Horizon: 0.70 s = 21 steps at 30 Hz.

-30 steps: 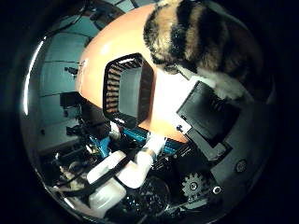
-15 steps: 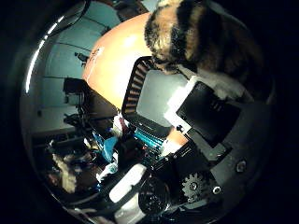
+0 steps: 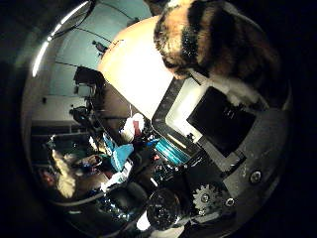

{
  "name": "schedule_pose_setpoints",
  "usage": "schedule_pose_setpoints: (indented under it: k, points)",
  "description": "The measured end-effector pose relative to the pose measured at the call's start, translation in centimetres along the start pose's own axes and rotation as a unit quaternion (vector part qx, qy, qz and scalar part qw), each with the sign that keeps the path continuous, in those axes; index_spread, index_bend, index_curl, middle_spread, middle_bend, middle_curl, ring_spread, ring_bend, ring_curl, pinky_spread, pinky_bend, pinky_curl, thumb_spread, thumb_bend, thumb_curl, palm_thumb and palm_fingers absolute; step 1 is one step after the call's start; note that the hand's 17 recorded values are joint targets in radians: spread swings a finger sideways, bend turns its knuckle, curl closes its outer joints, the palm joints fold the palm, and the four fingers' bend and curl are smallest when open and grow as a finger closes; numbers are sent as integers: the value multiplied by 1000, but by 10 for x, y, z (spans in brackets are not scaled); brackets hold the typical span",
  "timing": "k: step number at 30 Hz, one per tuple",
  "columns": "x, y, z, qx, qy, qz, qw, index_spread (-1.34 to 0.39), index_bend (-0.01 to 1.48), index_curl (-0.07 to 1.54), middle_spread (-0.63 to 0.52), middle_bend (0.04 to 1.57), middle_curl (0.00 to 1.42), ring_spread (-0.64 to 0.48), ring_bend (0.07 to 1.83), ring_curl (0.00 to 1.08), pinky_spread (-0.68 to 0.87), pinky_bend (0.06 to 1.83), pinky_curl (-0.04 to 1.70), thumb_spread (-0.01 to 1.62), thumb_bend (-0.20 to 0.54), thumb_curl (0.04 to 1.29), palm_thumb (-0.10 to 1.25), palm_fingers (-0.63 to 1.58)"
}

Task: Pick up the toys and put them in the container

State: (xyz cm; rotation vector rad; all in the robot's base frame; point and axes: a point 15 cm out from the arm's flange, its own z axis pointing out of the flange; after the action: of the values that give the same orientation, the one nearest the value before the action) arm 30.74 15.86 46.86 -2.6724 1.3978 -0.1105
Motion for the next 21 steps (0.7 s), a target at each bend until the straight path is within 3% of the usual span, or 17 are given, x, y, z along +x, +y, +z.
schedule_pose_setpoints:
  k: [7,9,11,14,16,17,21]
  points:
    - [-10,-18,-2,32,-7,-10,999,-306,953,919,-175,1246,843,-252,1296,791,-256,1141,973,988,-19,730,955,1076]
    - [-9,-22,-3,41,-6,-10,999,-307,923,908,-174,1219,829,-249,1280,776,-270,1102,950,1065,-21,693,909,1069]
    - [-9,-23,-3,42,-5,-9,999,-319,805,876,-174,1177,790,-248,1239,735,-316,1030,896,1146,-22,637,860,1040]
    - [-9,-20,0,35,-6,-10,999,-368,545,806,-208,1019,717,-264,1172,674,-403,953,826,1215,-32,536,764,734]
    - [-9,-16,11,21,-8,-8,1000,-426,478,757,-234,912,674,-271,1102,635,-340,880,814,1230,-28,474,706,496]
    - [-9,-13,18,13,-9,-9,1000,-450,464,726,-233,828,638,-259,1035,607,-236,824,809,1224,-35,440,661,320]
    - [-5,-8,33,0,-10,-8,1000,-469,385,598,-178,642,530,-165,829,487,174,704,721,1175,-38,353,536,117]
